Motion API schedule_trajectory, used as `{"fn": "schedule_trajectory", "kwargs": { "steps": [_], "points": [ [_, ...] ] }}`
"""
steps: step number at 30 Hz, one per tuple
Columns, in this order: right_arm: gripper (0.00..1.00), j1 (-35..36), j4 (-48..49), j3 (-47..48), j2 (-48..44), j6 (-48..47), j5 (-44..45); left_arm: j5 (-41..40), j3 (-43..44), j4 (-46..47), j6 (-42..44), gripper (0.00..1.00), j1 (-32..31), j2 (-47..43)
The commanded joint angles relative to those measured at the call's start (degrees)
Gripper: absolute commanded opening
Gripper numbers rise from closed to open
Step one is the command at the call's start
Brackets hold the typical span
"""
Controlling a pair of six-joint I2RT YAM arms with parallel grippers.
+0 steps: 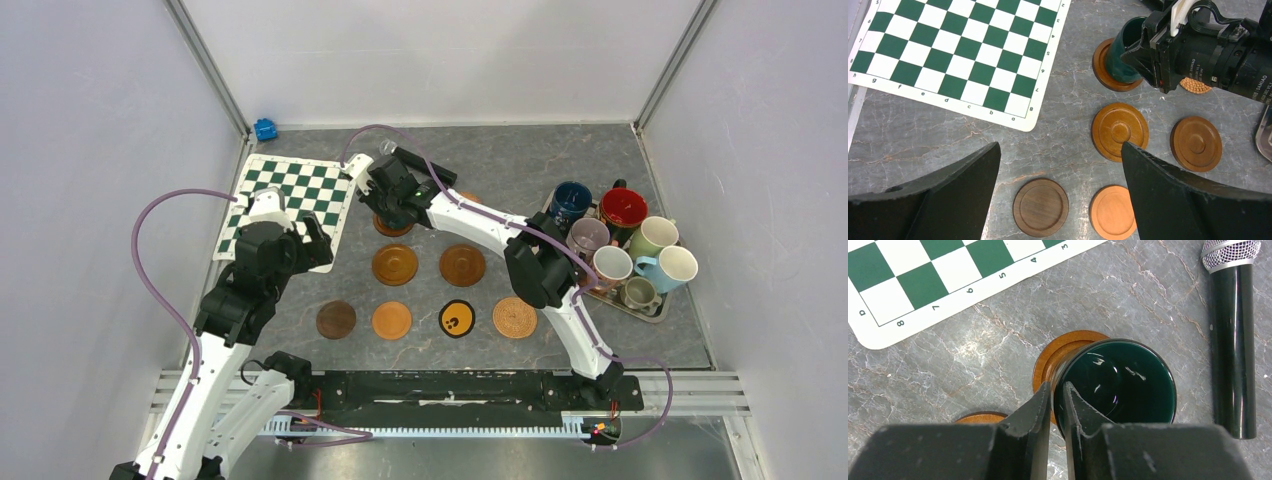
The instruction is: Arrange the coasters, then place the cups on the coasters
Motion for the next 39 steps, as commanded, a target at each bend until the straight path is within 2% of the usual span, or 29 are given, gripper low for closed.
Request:
{"fn": "schedule_trajectory", "kwargs": {
  "steps": [1, 19, 22, 25, 31, 36, 39],
  "points": [
    [0.16, 0.1, 3.0, 3.1, -1.1, 0.1, -1.3, -1.4, 0.0, 0.6, 1.8, 0.97, -0.2, -0.2],
    [0.17, 0.2, 3.6, 1.4, -2.6, 2.6, -2.6, -1.4, -0.2, 0.6, 1.8, 0.97, -0.2, -0.7],
    [0.19, 0.1, 3.8, 1.5, -3.3, 2.1, -1.1, -1.4, -0.3, 0.6, 1.8, 0.97, -0.1, -0.9],
    [0.26, 0.1, 3.8, 2.1, -5.0, 1.3, 2.0, -1.3, -0.4, 0.5, 1.9, 0.97, -0.2, -1.1],
    [0.42, 0.1, 4.0, 0.0, -12.8, 0.7, 7.9, -0.1, -0.6, 0.7, 2.0, 0.98, -0.1, -1.3],
    [0.44, -0.1, 3.1, -10.5, -23.9, 3.0, 16.3, 3.7, -1.4, 1.9, 2.4, 1.00, -0.1, -2.1],
    [0.41, -1.2, -0.7, -16.7, -31.0, 5.8, 21.8, 6.3, -1.8, 2.8, 2.5, 1.00, -0.2, -2.1]
  ]
}}
